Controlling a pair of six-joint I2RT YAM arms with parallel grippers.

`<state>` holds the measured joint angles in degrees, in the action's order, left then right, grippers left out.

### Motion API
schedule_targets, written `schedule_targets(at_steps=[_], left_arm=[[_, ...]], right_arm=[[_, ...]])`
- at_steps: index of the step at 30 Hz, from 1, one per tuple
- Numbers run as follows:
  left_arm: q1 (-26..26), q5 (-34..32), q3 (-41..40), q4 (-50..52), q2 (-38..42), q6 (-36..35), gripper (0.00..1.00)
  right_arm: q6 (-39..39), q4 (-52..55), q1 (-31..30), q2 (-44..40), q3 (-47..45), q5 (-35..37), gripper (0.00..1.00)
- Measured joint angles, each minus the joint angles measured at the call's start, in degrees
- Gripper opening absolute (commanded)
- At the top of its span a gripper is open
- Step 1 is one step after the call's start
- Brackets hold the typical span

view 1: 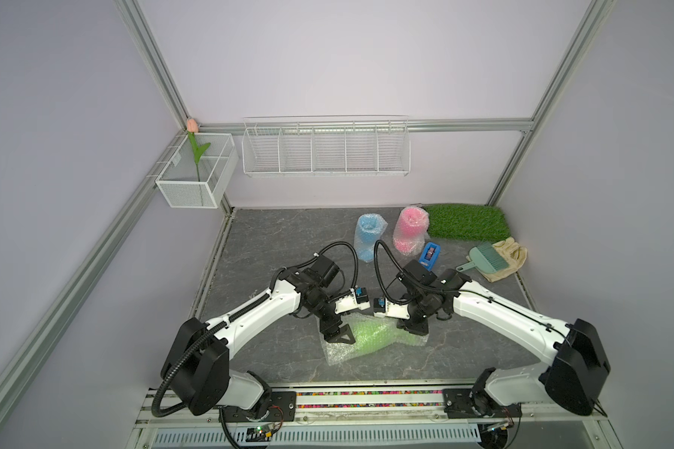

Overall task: Wrap wine glasses in bubble wrap
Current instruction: Adjust the bubble wrap at the center of the board.

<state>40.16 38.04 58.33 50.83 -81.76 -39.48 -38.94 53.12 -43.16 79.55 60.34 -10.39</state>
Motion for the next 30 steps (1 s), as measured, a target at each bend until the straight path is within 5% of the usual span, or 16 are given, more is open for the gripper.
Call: schedule_targets(at_steps=[8,12,21,26,30], left_arm=[[0.0,-0.3,0.7,-0.1,0.0,0.6,0.83],[0.3,-0.7,1.0,-0.3,-0.8,1.4,0.53],[1.0,-3.1,2.4,0.5,-3.0,1.4,0.16],[1.0,-3.7,2.6,0.9,-3.0,0.7,0.05],[1.0,-4.7,2.6,1.0,-3.0,-0.3,0.00]], right_arm=[[0.8,0.0,0.7,1.7,0.6,-0.7,0.07],[1.0,0.1,0.7,1.8,0.6,-1.6,0.07],[1.0,0.3,0.8,2.1,0.6,-2.8,0.07],[1.0,0.2,0.8,2.1,0.6,-2.7,0.07],[2.0,-0.5,0.9,2.1,0.6,-2.7,0.35]])
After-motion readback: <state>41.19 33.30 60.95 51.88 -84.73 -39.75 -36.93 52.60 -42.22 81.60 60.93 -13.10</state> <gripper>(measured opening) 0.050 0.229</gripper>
